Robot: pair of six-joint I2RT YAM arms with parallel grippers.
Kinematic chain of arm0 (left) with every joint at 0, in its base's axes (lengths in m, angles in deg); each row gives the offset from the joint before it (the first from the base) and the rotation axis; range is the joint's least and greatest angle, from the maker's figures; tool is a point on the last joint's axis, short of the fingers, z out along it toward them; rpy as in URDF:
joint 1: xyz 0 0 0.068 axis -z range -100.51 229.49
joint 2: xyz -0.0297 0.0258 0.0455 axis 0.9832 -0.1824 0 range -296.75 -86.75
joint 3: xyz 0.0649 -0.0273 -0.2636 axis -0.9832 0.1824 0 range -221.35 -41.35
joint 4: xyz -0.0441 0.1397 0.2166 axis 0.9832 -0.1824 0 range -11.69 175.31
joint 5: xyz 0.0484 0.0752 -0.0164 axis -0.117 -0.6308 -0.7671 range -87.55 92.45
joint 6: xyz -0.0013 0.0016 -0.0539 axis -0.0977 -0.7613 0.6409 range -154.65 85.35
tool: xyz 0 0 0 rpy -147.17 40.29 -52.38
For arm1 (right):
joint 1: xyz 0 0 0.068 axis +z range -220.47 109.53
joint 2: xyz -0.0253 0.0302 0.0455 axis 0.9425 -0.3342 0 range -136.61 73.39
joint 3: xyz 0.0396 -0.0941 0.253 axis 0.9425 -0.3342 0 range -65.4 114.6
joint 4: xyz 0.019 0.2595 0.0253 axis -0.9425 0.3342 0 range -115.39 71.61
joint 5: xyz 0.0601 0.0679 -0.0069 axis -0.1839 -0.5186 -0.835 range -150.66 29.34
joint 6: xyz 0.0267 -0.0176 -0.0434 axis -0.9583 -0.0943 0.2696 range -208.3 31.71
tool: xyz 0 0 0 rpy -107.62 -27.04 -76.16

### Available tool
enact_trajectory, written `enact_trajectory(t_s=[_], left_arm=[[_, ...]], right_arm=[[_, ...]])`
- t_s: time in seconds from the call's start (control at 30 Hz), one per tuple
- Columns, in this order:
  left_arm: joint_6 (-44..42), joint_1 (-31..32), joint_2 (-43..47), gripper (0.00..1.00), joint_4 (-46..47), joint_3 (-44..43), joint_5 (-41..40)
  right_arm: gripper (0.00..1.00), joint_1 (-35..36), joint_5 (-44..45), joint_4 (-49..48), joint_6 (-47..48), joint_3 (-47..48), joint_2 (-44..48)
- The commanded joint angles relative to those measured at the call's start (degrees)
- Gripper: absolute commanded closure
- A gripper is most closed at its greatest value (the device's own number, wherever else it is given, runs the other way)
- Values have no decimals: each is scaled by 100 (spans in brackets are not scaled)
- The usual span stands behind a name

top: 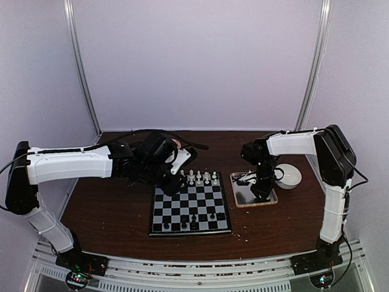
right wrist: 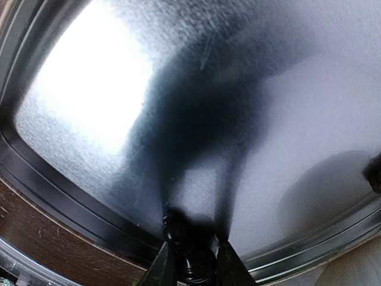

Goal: Set up the chess pieces on the board
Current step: Pick up the chess pile from the storage box, then pass from the right arm to the left

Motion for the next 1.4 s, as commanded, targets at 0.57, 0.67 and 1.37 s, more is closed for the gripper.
enact_trajectory(t_s=[0.57,0.67,1.37], left_arm=[[-158,-76,-418,68,954,-543,514],[-70,-134,-778,69,1242,-835,1002],[2327,-580,-3661,68,3446,-2737,4097]], right_arm=[[86,-119,-957,-70,41,438,851],[86,-136,-1418,-108,-48,484,993],[85,-481,-2468,-490,-189,398,1379]])
